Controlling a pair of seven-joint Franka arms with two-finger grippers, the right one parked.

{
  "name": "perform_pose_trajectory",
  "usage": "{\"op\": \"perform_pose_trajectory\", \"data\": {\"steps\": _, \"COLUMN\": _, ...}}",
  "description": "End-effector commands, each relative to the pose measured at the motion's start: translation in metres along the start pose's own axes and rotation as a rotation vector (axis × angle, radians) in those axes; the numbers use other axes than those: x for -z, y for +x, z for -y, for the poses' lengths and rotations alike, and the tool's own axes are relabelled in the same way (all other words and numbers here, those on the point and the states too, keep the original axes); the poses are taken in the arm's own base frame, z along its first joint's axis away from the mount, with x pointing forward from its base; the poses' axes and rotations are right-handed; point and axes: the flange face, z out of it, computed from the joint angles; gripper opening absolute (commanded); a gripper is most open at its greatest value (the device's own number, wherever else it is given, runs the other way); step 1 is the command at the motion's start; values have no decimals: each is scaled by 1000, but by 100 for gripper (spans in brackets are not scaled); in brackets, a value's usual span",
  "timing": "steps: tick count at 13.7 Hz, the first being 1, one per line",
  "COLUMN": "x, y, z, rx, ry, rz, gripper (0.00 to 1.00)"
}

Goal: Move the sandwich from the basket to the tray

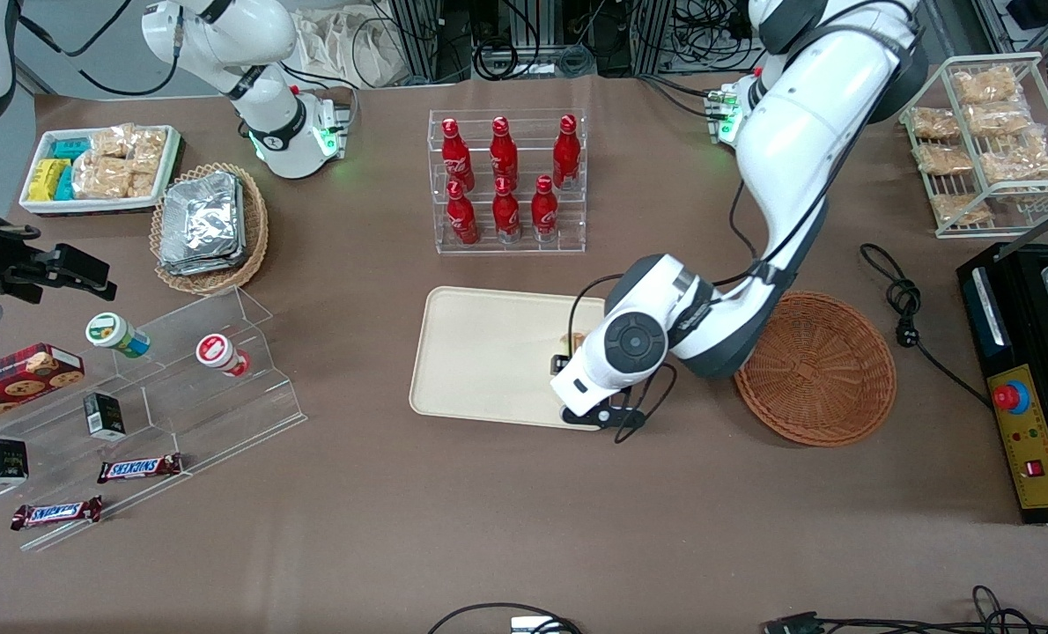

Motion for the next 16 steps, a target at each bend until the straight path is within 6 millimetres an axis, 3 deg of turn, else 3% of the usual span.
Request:
{"op": "perform_pose_trajectory", "data": {"steps": 1, "x": 43, "y": -12, "z": 33, "rx": 46, "ry": 45, "rz": -32, "gripper": 100}}
{"op": "perform_pose_trajectory", "data": {"steps": 3, "x": 51, "y": -27, "z": 63, "rx": 69, "ry": 70, "rz": -51, "gripper": 100}}
{"op": "perform_pose_trajectory", "data": {"steps": 6, "x": 53, "y": -68, "z": 114, "rx": 93, "ry": 108, "rz": -126, "gripper": 100}}
{"op": "perform_pose_trajectory", "data": {"steps": 8, "x": 82, "y": -80, "z": 150, "rx": 117, "ry": 139, "rz": -158, "gripper": 100}}
{"op": "perform_pose_trajectory", "data": {"steps": 10, "x": 127, "y": -70, "z": 179, "rx": 66, "ry": 148, "rz": -132, "gripper": 100}}
{"op": "perform_pose_trajectory", "data": {"steps": 13, "x": 198, "y": -43, "z": 234, "rx": 157, "ry": 112, "rz": -150, "gripper": 100}}
{"op": "perform_pose_trajectory", "data": {"steps": 16, "x": 223, "y": -40, "z": 279, "rx": 201, "ry": 99, "rz": -146, "gripper": 100}}
